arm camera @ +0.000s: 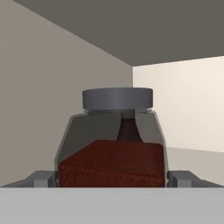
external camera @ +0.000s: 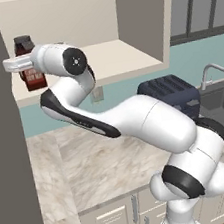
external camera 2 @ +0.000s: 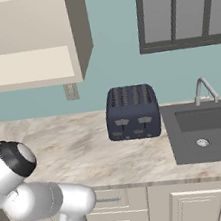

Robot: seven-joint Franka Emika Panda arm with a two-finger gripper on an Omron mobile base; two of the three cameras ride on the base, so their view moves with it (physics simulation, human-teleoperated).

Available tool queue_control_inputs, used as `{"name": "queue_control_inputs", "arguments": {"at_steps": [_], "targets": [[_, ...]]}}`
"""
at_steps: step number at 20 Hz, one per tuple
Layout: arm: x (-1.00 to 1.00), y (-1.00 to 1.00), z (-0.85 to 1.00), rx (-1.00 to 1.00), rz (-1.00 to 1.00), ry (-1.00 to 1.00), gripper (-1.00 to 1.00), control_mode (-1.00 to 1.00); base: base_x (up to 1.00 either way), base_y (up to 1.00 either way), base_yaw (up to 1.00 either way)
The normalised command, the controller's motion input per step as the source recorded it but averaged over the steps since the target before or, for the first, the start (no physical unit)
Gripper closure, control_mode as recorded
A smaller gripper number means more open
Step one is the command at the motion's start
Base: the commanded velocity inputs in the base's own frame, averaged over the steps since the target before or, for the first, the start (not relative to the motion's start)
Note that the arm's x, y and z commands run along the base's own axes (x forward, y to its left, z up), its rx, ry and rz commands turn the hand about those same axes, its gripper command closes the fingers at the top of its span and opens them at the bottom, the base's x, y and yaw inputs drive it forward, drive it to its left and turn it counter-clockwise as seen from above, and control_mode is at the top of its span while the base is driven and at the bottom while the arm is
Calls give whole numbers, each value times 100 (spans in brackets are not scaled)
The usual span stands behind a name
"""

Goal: Collect the paprika, ketchup, and shaker from the cabinet and place them next to the stove.

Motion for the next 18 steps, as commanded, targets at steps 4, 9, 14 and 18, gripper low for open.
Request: {"name": "queue_control_inputs", "arguments": {"at_steps": [4, 9, 14, 18], "targets": [[-29, -42, 12, 1, 0, 0, 100, -100, 0, 0, 0], [-20, -41, 24, 0, 0, 0, 100, -100, 0, 0, 0], [-25, -46, 18, 1, 0, 0, 100, -100, 0, 0, 0], [-34, -43, 1, 1, 0, 0, 100, -100, 0, 0, 0]]}}
